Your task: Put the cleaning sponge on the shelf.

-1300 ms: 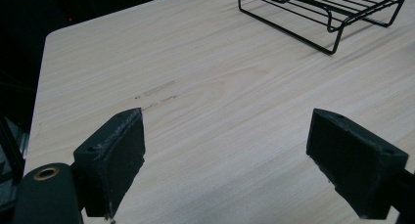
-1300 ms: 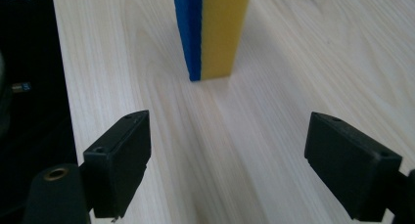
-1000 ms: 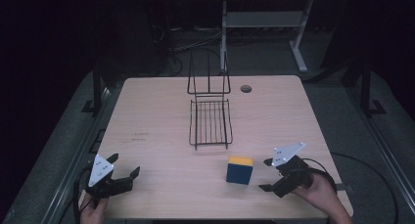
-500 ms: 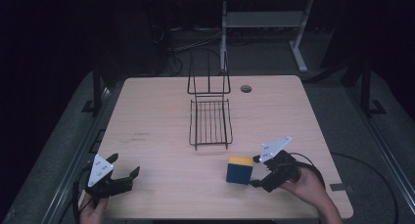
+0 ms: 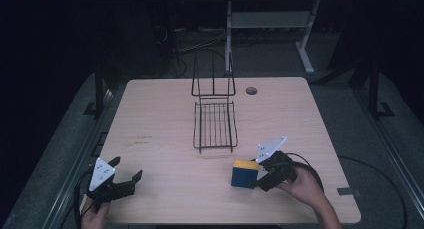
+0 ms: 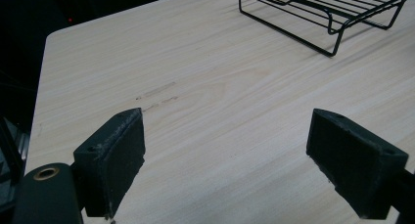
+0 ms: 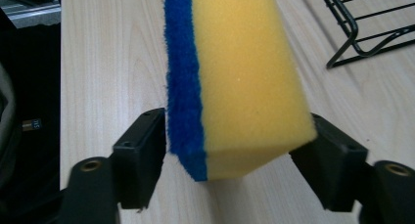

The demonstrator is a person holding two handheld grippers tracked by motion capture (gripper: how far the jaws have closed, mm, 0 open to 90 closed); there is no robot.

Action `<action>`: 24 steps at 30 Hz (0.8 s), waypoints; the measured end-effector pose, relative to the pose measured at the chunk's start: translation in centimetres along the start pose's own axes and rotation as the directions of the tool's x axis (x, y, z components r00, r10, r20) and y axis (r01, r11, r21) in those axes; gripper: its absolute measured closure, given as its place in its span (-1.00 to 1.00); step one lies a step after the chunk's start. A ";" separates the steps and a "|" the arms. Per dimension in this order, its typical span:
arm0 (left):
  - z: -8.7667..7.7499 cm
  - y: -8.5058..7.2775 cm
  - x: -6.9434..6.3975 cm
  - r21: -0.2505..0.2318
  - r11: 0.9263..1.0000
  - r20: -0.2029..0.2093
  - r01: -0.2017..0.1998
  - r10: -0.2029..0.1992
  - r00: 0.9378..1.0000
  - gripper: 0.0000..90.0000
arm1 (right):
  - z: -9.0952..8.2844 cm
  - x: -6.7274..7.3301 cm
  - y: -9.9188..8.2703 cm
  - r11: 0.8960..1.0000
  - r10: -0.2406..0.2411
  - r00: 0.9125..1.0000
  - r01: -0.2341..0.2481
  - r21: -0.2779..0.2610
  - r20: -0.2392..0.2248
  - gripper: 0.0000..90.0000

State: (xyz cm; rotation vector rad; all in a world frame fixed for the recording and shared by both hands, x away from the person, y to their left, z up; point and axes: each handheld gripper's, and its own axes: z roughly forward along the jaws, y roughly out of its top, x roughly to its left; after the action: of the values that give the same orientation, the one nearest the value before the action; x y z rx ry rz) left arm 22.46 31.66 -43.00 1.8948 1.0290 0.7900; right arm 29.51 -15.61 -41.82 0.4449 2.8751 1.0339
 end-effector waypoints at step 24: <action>-0.1 0.0 0.1 -0.003 1.000 -0.001 0.006 -0.006 1.000 -0.69 | 0.9 -0.4 0.6 0.999 -0.035 0.999 0.036 0.015 -0.035 0.26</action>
State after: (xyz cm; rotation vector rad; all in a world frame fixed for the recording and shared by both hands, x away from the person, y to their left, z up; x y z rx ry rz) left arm 22.44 31.80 -42.96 1.8886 1.0334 0.7887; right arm 30.17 -14.77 -42.16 0.3791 2.9119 1.0246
